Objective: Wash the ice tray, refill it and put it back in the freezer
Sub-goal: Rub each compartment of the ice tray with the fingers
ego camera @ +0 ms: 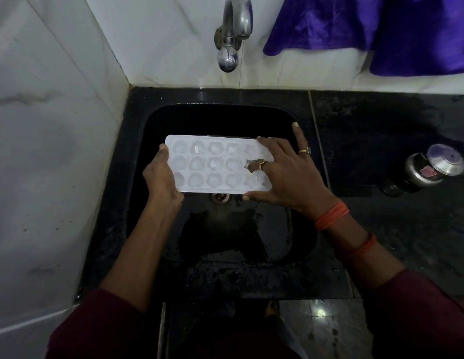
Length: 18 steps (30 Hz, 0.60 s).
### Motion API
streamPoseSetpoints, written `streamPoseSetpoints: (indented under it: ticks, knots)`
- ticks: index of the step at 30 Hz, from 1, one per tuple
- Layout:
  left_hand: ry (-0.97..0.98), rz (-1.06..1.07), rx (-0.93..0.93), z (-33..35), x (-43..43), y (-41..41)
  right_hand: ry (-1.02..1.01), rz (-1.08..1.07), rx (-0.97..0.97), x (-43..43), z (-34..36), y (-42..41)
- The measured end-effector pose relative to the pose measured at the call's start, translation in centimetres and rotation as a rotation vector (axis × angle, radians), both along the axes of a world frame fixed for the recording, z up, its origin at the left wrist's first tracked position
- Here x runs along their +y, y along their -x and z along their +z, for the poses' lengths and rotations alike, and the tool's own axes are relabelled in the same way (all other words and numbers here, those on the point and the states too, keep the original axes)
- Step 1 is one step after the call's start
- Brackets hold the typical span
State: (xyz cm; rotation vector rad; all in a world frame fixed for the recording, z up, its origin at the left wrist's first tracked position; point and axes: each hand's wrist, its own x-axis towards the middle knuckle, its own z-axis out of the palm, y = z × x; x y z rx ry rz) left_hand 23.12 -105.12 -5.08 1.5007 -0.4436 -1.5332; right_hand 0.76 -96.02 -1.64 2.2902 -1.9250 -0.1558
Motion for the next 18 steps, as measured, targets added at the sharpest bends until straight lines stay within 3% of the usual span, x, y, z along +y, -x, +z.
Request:
streamPoseSetpoints:
  ticks: [7,14,18]
  knots:
    - [0.007,0.000,0.007,-0.08,-0.10,0.04,0.117,-0.006,-0.089,0.09,0.16,0.08]
    - [0.006,-0.002,0.018,-0.01,0.03,0.12,0.018,0.013,-0.043,0.11,-0.21,0.04]
    - [0.010,-0.003,0.019,-0.32,0.05,0.06,0.081,0.006,-0.096,0.18,0.04,0.11]
